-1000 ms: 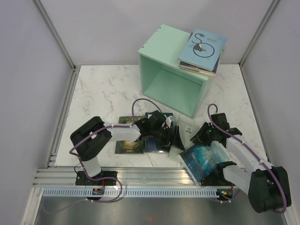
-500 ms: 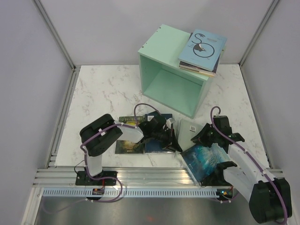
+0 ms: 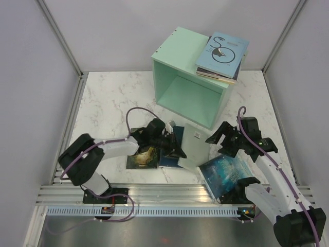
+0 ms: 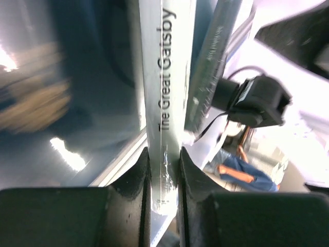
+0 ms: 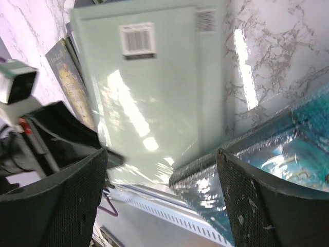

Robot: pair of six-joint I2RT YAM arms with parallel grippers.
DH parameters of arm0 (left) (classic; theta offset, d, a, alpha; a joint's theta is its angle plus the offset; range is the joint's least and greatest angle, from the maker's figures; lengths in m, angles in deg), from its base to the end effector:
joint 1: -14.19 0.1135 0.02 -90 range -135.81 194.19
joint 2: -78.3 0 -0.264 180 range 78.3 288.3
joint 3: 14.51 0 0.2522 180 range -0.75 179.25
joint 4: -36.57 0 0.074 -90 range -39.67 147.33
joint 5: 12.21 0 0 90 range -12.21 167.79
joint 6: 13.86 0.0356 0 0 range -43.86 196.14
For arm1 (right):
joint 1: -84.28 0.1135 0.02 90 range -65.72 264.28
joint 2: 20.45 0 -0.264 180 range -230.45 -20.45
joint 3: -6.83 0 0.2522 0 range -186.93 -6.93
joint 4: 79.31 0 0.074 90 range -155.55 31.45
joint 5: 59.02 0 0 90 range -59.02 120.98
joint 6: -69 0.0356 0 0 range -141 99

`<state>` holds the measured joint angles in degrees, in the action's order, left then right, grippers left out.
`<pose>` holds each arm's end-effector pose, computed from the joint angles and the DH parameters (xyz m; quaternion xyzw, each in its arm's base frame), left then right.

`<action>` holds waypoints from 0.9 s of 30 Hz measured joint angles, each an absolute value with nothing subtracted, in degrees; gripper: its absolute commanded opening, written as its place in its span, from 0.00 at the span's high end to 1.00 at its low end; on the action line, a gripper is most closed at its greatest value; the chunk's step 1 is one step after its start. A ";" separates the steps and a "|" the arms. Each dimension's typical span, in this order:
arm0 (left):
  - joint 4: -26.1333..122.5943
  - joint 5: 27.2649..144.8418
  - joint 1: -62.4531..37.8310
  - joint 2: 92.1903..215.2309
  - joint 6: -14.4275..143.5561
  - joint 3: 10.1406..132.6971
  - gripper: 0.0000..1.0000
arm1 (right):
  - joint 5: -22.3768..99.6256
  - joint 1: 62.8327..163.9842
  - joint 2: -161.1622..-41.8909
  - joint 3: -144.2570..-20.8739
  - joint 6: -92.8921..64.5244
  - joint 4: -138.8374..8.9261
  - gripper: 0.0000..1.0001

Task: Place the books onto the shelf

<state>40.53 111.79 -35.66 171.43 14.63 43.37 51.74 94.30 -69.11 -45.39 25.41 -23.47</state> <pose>0.1915 -0.2579 0.1661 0.0370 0.8722 -0.4876 0.0131 0.1583 0.0408 0.2425 0.2353 0.9025 0.3006 0.1996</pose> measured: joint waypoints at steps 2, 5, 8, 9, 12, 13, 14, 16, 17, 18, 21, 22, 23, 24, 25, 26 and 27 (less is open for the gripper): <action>43.68 111.70 -31.28 165.74 15.68 40.79 0.98 | 52.17 94.30 -69.13 -45.61 25.44 -23.27 0.11; 46.65 111.88 -25.34 159.49 16.92 38.91 0.98 | 53.33 94.30 -68.96 -45.17 25.94 -23.36 0.11; 48.57 112.86 -20.88 155.60 17.53 38.49 0.98 | 55.41 94.30 -67.30 -41.65 27.93 -26.29 0.12; 48.71 113.34 -20.01 154.95 17.93 38.49 0.98 | 56.15 94.32 -66.57 -39.79 28.96 -27.55 0.12; 48.88 115.48 -18.28 153.79 19.17 38.52 0.98 | 57.79 94.30 -64.89 -35.20 31.73 -28.71 0.12; 49.03 116.21 -17.95 153.48 19.57 38.54 0.98 | 58.12 94.30 -64.41 -34.50 32.30 -28.71 0.12; 49.36 116.99 -17.67 153.33 19.94 38.73 0.98 | 58.32 94.30 -63.67 -33.91 32.85 -28.69 0.12; 50.28 118.02 -17.38 153.35 20.70 39.78 0.98 | 58.69 94.32 -61.88 -33.56 33.61 -28.73 0.12; 50.74 118.37 -17.38 153.70 21.10 40.70 0.98 | 58.82 94.32 -61.26 -33.56 33.81 -28.75 0.13; 51.00 118.81 -17.38 154.36 21.49 41.93 0.98 | 59.01 94.30 -60.48 -33.54 33.92 -28.75 0.12; 50.91 119.46 -17.38 158.18 22.37 46.76 0.98 | 59.28 94.32 -58.55 -33.52 34.31 -28.47 0.13; 50.45 119.64 -17.38 160.15 22.58 48.74 0.98 | 59.32 94.30 -57.90 -33.52 34.33 -28.16 0.13; 50.13 119.79 -17.34 162.27 22.71 50.84 0.98 | 59.34 94.30 -57.29 -33.52 34.33 -27.84 0.13; 49.71 119.79 -17.32 164.24 22.82 52.72 0.98 | 59.34 94.30 -56.59 -33.50 34.33 -27.33 0.13; 49.56 119.99 -17.27 166.53 23.02 54.76 0.98 | 59.32 94.32 -55.97 -33.48 34.33 -26.92 0.13; 49.38 119.90 -17.27 168.89 23.11 56.94 0.98 | 59.30 94.32 -54.90 -33.43 34.33 -26.13 0.13; 49.21 119.86 -17.27 170.86 23.15 58.62 0.98 | 59.26 94.32 -54.25 -33.41 34.33 -25.52 0.13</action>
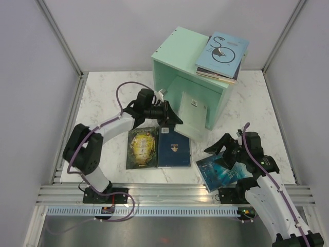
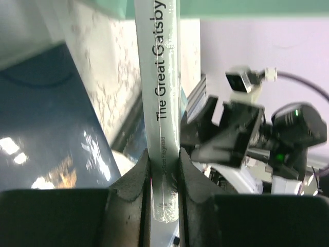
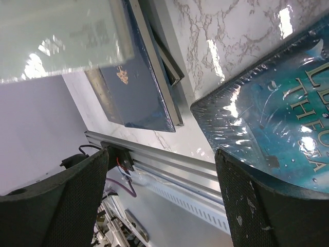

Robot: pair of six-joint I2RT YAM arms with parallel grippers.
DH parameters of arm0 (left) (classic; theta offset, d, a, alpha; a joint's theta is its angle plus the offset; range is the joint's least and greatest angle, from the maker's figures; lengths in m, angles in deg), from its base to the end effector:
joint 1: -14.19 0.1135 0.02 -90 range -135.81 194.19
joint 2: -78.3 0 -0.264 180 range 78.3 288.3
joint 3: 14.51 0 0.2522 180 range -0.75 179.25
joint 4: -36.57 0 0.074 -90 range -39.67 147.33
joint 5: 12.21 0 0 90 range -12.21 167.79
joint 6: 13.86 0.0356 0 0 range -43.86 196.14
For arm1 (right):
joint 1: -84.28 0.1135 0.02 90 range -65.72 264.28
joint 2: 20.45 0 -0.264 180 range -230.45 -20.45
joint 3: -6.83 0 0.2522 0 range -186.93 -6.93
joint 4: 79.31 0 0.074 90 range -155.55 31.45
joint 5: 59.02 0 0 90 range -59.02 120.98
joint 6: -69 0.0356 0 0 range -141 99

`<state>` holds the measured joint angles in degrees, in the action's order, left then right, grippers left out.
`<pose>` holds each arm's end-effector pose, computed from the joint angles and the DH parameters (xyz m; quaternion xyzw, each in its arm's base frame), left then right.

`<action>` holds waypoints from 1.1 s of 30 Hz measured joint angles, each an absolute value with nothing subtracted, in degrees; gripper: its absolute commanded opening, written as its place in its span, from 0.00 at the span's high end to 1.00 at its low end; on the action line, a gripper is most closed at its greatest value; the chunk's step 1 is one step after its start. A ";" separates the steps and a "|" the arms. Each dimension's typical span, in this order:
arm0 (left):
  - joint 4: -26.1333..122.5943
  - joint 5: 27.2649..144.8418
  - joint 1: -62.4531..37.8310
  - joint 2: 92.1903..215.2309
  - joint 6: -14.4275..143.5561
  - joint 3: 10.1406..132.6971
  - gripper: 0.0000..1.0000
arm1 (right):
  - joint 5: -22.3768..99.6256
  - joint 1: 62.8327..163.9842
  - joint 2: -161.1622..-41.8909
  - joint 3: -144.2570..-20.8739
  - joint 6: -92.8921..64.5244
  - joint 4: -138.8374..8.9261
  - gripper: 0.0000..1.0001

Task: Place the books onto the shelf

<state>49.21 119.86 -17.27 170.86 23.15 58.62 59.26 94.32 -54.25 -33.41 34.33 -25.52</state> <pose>0.2901 -0.2055 0.2400 0.0182 0.8347 -0.5363 0.1237 0.1178 0.0380 0.2112 0.2658 0.8679 0.3820 0.1739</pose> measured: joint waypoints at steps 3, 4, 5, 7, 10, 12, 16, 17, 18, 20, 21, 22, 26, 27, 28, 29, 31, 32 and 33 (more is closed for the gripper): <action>48.88 119.75 -17.12 178.27 23.22 64.98 0.98 | 59.04 94.30 -50.99 -33.08 34.38 -22.98 0.13; 48.99 119.77 -17.12 180.58 23.22 66.91 0.98 | 58.97 94.30 -49.88 -32.91 34.38 -22.11 0.13; 48.99 119.75 -17.12 182.81 23.22 68.90 0.98 | 58.95 94.30 -48.91 -32.78 34.44 -21.26 0.13; 48.97 119.57 -17.06 186.55 23.20 72.15 0.98 | 58.69 94.30 -46.84 -32.47 34.66 -19.27 0.13; 49.01 119.09 -17.06 192.02 23.20 76.94 0.98 | 58.12 94.30 -43.80 -32.21 34.94 -16.47 0.13; 49.65 118.52 -17.06 194.66 23.11 79.76 0.98 | 57.90 94.30 -42.49 -32.14 34.97 -14.72 0.13; 51.42 118.85 -16.66 199.10 23.68 86.10 0.98 | 57.38 94.30 -41.88 -32.12 34.75 -11.93 0.13; 51.74 119.07 -16.55 199.93 24.03 87.30 0.98 | 57.14 94.32 -41.90 -32.14 34.68 -11.33 0.13; 52.20 119.22 -16.60 200.89 24.27 88.61 0.97 | 56.92 94.30 -41.92 -32.12 34.59 -10.83 0.13; 53.32 119.22 -16.82 202.62 24.66 91.43 0.92 | 56.57 94.30 -42.18 -32.14 34.29 -10.26 0.13; 53.82 119.09 -16.99 203.42 24.77 92.74 0.83 | 56.41 94.30 -42.44 -32.14 34.22 -10.15 0.13; 54.39 118.81 -17.17 204.23 24.88 94.03 0.74 | 56.26 94.30 -42.79 -32.14 34.07 -10.13 0.13; 55.81 116.10 -18.45 206.68 25.14 97.75 0.32 | 55.56 94.30 -44.65 -32.14 33.22 -10.11 0.13; 56.60 115.20 -18.83 207.05 25.32 98.40 0.22 | 55.43 94.30 -45.13 -32.14 33.17 -10.11 0.13; 57.40 114.24 -19.26 207.36 25.42 99.04 0.19 | 55.28 94.30 -45.50 -32.14 33.09 -10.11 0.13; 58.37 113.06 -19.72 207.47 25.62 99.43 0.18 | 55.15 94.30 -45.81 -32.14 33.00 -10.11 0.13; 60.25 110.92 -20.38 207.49 26.15 99.89 0.16 | 54.97 94.30 -46.18 -32.14 32.89 -10.13 0.13; 61.19 109.89 -20.64 207.47 26.58 100.04 0.15 | 54.84 94.30 -46.40 -32.14 32.80 -10.15 0.13; 62.06 108.80 -20.82 207.47 27.00 100.15 0.14 | 54.77 94.30 -46.64 -32.14 32.78 -10.20 0.13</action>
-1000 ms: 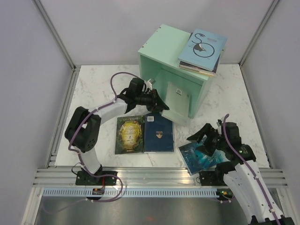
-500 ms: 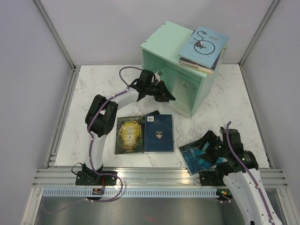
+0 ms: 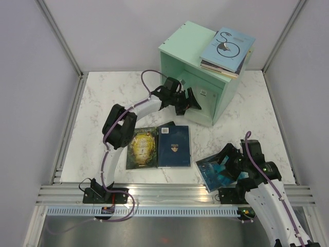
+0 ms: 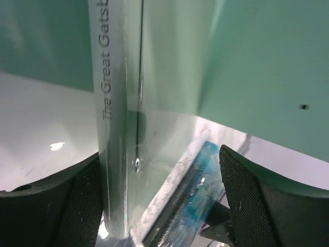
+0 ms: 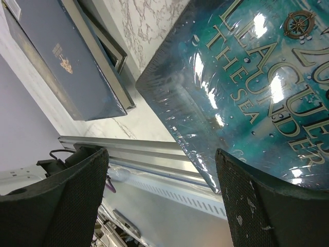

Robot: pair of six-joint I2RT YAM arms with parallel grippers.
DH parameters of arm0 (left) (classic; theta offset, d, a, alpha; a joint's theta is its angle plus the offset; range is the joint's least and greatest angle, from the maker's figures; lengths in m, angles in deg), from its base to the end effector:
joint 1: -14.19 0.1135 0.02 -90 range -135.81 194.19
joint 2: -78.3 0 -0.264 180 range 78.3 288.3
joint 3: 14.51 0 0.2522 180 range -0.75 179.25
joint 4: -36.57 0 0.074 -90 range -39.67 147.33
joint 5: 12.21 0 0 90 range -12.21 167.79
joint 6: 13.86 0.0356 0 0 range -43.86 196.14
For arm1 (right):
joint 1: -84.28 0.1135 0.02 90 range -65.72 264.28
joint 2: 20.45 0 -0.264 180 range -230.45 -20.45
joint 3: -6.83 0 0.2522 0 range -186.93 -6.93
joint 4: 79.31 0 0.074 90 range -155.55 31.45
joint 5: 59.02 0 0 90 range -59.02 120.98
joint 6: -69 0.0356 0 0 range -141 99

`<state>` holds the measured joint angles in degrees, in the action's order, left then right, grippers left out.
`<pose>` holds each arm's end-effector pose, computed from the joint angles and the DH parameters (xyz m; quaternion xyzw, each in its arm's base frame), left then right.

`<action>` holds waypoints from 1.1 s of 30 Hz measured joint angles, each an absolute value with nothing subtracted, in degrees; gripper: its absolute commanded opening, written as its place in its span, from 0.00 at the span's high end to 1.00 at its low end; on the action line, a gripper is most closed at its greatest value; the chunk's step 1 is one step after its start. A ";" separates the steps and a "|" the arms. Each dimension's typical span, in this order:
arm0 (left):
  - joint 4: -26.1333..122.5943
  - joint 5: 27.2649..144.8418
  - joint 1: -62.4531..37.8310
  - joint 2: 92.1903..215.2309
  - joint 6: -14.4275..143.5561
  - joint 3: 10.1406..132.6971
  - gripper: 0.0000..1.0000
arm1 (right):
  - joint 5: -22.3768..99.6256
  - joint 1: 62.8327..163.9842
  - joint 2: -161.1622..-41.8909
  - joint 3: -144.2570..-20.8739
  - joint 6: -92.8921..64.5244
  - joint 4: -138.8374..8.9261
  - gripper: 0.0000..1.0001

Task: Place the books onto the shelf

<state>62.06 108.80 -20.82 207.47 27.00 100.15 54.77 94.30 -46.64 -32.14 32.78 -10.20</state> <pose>0.4080 -0.3082 0.1878 0.0047 0.8806 -0.4527 0.1399 0.0843 0.0295 0.1971 0.2936 0.8914 0.3172 0.1363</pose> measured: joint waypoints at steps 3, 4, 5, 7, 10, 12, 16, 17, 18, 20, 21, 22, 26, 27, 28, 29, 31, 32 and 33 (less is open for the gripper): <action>66.61 104.42 -20.95 207.45 28.68 100.17 0.12 | 54.60 94.30 -47.36 -32.14 32.80 -10.40 0.13; 68.66 102.02 -20.92 207.45 29.23 100.20 0.12 | 54.62 94.30 -47.49 -32.14 32.80 -10.55 0.13; 71.50 98.74 -20.92 207.36 29.60 100.28 0.12 | 54.64 94.30 -47.56 -32.14 32.85 -10.83 0.13; 77.03 93.21 -20.75 207.05 30.06 100.72 0.12 | 54.64 94.30 -47.56 -32.12 33.09 -11.23 0.13; 83.74 84.64 -20.14 205.74 30.87 101.03 0.11 | 54.69 94.30 -47.56 -31.82 33.57 -12.25 0.13; 86.69 79.92 -19.90 204.06 31.65 101.05 0.13 | 54.75 94.30 -47.56 -31.31 33.94 -12.78 0.13; 89.99 72.89 -19.64 199.47 33.75 100.59 0.21 | 54.88 94.30 -47.54 -30.50 34.66 -13.32 0.13; 90.50 71.81 -19.77 198.20 34.32 100.24 0.23 | 54.88 94.30 -47.54 -30.46 34.77 -13.46 0.13; 90.50 70.96 -20.09 196.87 34.76 99.58 0.28 | 54.88 94.30 -47.54 -30.33 34.81 -13.70 0.13; 90.65 70.13 -21.08 194.68 35.24 98.01 0.41 | 54.88 94.30 -47.54 -30.09 34.94 -14.24 0.13; 90.52 69.89 -21.84 193.72 35.50 96.96 0.47 | 54.88 94.30 -47.54 -30.05 34.99 -14.35 0.13; 90.52 69.87 -22.63 193.20 35.72 96.09 0.53 | 54.88 94.30 -47.54 -30.05 35.01 -14.42 0.13; 90.34 70.31 -25.76 193.06 36.16 92.63 0.83 | 54.88 94.30 -47.36 -29.96 35.18 -14.59 0.13; 90.50 70.48 -26.41 193.06 36.16 91.96 0.86 | 54.88 94.30 -47.12 -29.94 35.21 -14.57 0.13; 90.58 70.59 -27.02 193.06 36.13 91.43 0.89 | 54.88 94.30 -46.95 -29.94 35.21 -14.55 0.13; 90.47 70.68 -27.66 193.11 36.13 91.08 0.90 | 54.88 94.30 -46.73 -29.94 35.18 -14.53 0.14; 90.47 70.81 -28.51 193.26 36.11 90.88 0.93 | 54.88 94.30 -46.25 -29.94 35.18 -14.37 0.13; 90.37 70.81 -28.84 193.48 36.09 90.86 0.93 | 54.88 94.30 -45.94 -29.94 35.18 -14.22 0.13; 90.23 70.81 -29.08 193.72 36.07 90.88 0.94 | 54.88 94.30 -45.59 -29.94 35.18 -14.02 0.13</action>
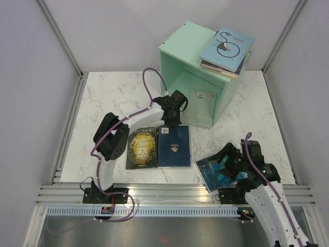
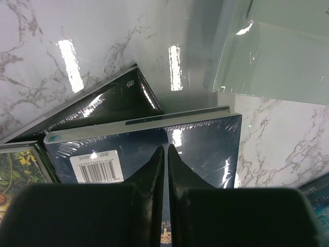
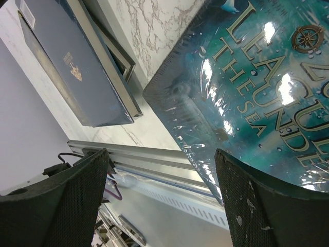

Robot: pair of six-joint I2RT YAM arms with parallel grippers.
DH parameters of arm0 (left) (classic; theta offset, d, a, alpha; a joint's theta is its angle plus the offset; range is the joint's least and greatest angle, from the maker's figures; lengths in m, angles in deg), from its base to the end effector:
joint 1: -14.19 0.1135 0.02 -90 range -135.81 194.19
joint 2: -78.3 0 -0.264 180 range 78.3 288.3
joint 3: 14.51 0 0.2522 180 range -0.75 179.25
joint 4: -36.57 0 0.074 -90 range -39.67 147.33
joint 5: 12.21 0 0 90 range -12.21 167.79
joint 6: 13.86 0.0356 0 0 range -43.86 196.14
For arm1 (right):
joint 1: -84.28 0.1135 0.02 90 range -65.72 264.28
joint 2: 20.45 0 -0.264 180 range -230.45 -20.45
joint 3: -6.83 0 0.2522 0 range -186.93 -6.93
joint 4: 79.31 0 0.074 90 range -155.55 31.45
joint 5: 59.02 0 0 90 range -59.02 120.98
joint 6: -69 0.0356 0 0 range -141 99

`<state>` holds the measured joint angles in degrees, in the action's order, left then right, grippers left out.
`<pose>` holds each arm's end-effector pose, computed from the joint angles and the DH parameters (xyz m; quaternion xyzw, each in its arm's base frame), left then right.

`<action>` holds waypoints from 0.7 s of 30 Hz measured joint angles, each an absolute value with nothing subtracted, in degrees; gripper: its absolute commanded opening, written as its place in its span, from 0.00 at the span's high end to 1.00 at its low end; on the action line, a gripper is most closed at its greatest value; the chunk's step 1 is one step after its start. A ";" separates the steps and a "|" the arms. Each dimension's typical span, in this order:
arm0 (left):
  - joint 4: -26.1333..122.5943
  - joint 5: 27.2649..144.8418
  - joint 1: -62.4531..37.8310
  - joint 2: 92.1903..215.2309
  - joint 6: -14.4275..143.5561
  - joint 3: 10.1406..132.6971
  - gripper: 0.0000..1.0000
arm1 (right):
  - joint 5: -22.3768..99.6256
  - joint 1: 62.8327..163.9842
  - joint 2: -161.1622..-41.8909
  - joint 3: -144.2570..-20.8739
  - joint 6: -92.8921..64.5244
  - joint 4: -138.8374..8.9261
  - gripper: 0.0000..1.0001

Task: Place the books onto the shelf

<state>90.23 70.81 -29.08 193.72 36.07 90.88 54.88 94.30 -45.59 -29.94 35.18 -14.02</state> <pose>0.3162 -0.2917 0.2100 0.0133 0.9720 -0.1067 0.2091 0.0873 0.0301 0.1907 0.3050 0.8805 0.3314 0.1481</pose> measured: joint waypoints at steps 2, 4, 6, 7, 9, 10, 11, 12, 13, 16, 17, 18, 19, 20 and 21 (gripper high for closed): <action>90.04 70.81 -29.47 194.49 35.94 90.91 0.97 | 54.88 94.30 -44.74 -29.89 35.18 -13.59 0.13; 90.02 70.70 -29.80 195.56 35.65 91.23 0.98 | 54.88 94.30 -43.93 -29.87 35.16 -13.06 0.13; 89.82 70.59 -29.95 196.26 35.44 92.39 0.98 | 54.88 94.30 -43.25 -29.87 35.12 -12.32 0.13; 89.62 70.59 -30.02 196.82 35.26 93.05 0.98 | 54.88 94.30 -42.97 -29.87 35.03 -11.86 0.13; 89.43 70.57 -30.08 197.83 34.95 94.29 0.98 | 54.86 94.30 -42.62 -29.87 34.73 -11.05 0.13; 89.21 70.55 -30.10 198.31 34.78 94.93 0.98 | 54.86 94.30 -42.49 -29.87 34.66 -10.61 0.13; 89.18 70.48 -30.21 198.83 34.54 95.61 0.98 | 54.86 94.30 -42.47 -29.87 34.44 -10.20 0.13; 89.18 70.44 -30.26 199.45 34.36 96.35 0.98 | 54.86 94.30 -42.47 -29.87 34.20 -9.96 0.14; 89.14 70.35 -30.30 199.84 34.19 96.94 0.98 | 54.84 94.30 -42.47 -29.87 33.94 -9.59 0.14; 88.92 70.20 -30.48 202.24 33.80 99.06 0.98 | 54.84 94.30 -42.51 -29.87 32.93 -8.45 0.14; 88.77 69.96 -30.59 203.25 33.62 99.50 0.98 | 54.84 94.30 -42.55 -29.87 32.67 -8.17 0.14; 88.73 69.87 -30.67 203.97 33.51 99.85 0.98 | 54.82 94.30 -42.64 -29.87 32.32 -7.82 0.13; 88.70 69.78 -30.69 204.76 33.36 100.11 0.98 | 54.82 94.30 -42.77 -29.87 32.02 -7.60 0.13; 88.79 69.72 -30.74 205.44 33.21 100.26 0.98 | 54.84 94.30 -42.95 -29.87 31.75 -7.60 0.14; 89.01 69.72 -30.74 206.13 33.07 100.55 0.98 | 54.84 94.32 -43.10 -29.87 31.47 -7.60 0.14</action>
<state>89.01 69.72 -30.74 206.13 33.07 100.55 54.84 94.32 -43.10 -29.87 31.47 -7.60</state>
